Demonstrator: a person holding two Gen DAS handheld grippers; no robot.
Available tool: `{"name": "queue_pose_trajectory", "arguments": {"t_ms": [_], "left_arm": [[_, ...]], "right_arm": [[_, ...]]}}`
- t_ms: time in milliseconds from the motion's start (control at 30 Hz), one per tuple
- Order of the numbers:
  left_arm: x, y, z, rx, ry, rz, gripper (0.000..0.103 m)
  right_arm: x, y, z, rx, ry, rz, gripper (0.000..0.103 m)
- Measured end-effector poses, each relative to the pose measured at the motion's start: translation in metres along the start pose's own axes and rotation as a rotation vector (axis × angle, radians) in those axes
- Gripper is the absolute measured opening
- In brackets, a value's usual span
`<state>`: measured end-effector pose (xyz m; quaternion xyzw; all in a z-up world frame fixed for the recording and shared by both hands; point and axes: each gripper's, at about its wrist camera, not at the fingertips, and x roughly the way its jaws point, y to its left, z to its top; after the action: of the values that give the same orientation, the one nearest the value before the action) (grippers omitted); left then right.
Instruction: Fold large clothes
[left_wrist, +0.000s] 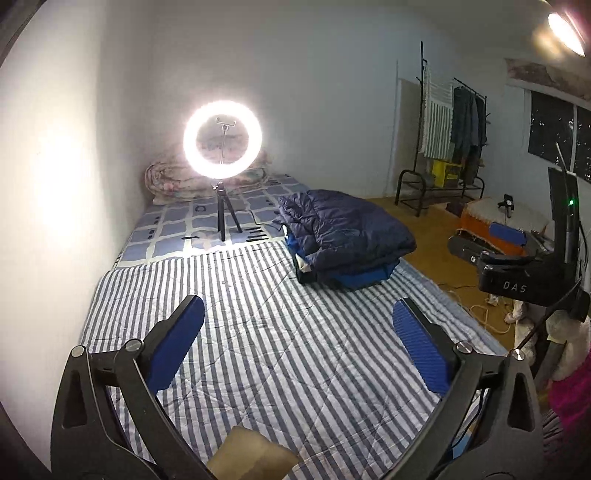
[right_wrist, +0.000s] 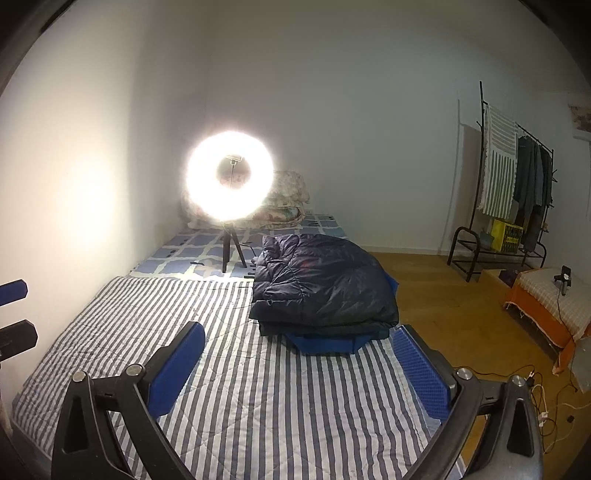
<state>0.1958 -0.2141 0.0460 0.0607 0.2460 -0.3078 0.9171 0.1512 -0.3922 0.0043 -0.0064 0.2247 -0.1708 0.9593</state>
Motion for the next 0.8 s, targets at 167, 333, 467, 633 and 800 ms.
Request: {"name": "queue_pose_trajectory", "arguments": {"t_ms": [167, 333, 467, 633, 800], "left_arm": [[0.0022, 0.0013, -0.0024, 0.005, 0.006, 0.010, 0.103], [0.0041, 0.0013, -0.0050, 0.006, 0.012, 0.024, 0.103], [0.0068, 0.0015, -0.0063, 0.008, 0.017, 0.029, 0.103], [0.0085, 0.0004, -0.0090, 0.017, 0.021, 0.032, 0.103], [0.0086, -0.0001, -0.0099, 0.017, 0.020, 0.030, 0.103]], "right_arm": [[0.0039, 0.0030, -0.0039, -0.003, 0.012, 0.003, 0.103], [0.0052, 0.0031, -0.0047, -0.005, 0.011, -0.001, 0.103], [0.0055, 0.0029, -0.0053, -0.002, 0.009, 0.001, 0.103], [0.0072, 0.0027, -0.0069, 0.002, 0.016, 0.003, 0.103], [0.0071, 0.0008, -0.0067, 0.006, 0.016, 0.004, 0.103]]}}
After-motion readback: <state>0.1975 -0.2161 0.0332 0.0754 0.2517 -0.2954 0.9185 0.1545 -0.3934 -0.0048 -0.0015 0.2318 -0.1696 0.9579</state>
